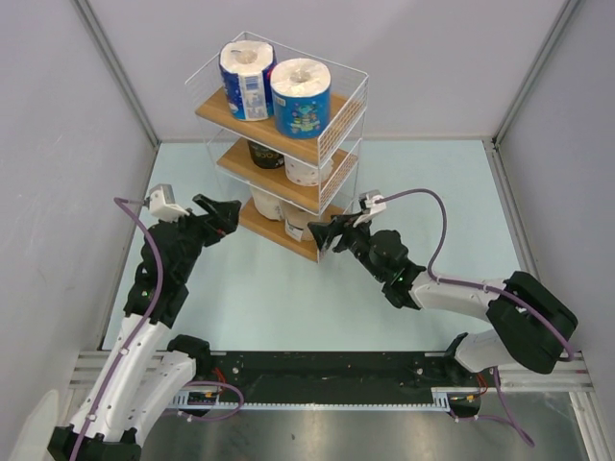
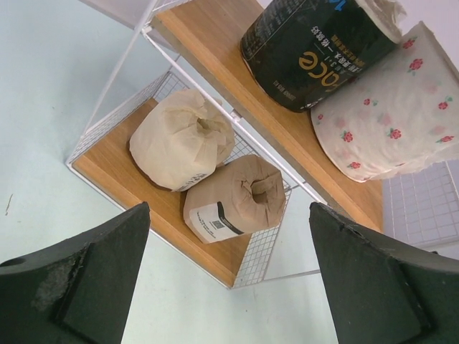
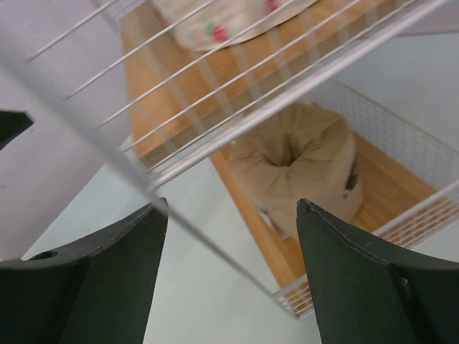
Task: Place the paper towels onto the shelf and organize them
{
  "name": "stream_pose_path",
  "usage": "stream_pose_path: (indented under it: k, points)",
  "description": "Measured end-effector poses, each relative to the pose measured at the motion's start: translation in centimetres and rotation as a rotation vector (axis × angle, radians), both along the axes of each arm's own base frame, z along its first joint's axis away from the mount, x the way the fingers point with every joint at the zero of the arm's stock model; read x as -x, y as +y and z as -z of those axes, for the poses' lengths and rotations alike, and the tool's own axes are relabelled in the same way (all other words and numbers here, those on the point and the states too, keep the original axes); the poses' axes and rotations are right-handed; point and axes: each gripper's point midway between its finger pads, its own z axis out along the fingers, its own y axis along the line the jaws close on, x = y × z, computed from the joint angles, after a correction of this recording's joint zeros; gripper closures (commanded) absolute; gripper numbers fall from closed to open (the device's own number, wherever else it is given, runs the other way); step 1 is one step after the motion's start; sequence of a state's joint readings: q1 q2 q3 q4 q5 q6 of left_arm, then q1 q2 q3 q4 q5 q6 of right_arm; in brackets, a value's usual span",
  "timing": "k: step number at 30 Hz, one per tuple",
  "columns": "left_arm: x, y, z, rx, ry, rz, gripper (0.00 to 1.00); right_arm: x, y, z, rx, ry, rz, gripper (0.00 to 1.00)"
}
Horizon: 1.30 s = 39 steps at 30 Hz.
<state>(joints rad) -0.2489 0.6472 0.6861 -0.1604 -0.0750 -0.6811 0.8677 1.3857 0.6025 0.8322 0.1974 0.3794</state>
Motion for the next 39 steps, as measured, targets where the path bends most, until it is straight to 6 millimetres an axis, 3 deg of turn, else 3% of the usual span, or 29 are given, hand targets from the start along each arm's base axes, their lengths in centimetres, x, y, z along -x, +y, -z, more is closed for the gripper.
stream_pose_path:
  k: [2,8,18,25,32,34,39]
  points:
    - [0.0,0.1,0.3,-0.002,0.010,-0.002,0.03,-1.3,-1.2,0.1,-0.012,0.013,0.050,0.23]
    - [0.0,0.3,0.4,-0.004,0.013,-0.009,0.02,-2.9,-3.4,0.3,-0.031,0.060,0.092,0.22]
    - [0.0,0.6,0.6,-0.006,0.020,-0.019,0.02,-8.1,-12.5,0.6,-0.052,0.123,0.317,0.21]
    - [0.4,0.8,0.5,-0.006,0.020,-0.023,0.02,-10.6,-16.3,0.6,-0.036,0.138,0.371,0.21]
    - [0.8,1.0,0.4,-0.006,0.018,-0.026,0.02,-10.4,-16.2,0.8,0.025,0.139,0.296,0.21]
    - [0.9,1.0,0.5,-0.007,0.020,-0.026,0.02,-9.5,-15.5,0.8,0.055,0.143,0.251,0.21]
    - [0.9,1.0,0.6,-0.008,0.026,-0.026,0.02,-5.1,-11.9,-0.7,0.124,0.107,0.066,0.20]
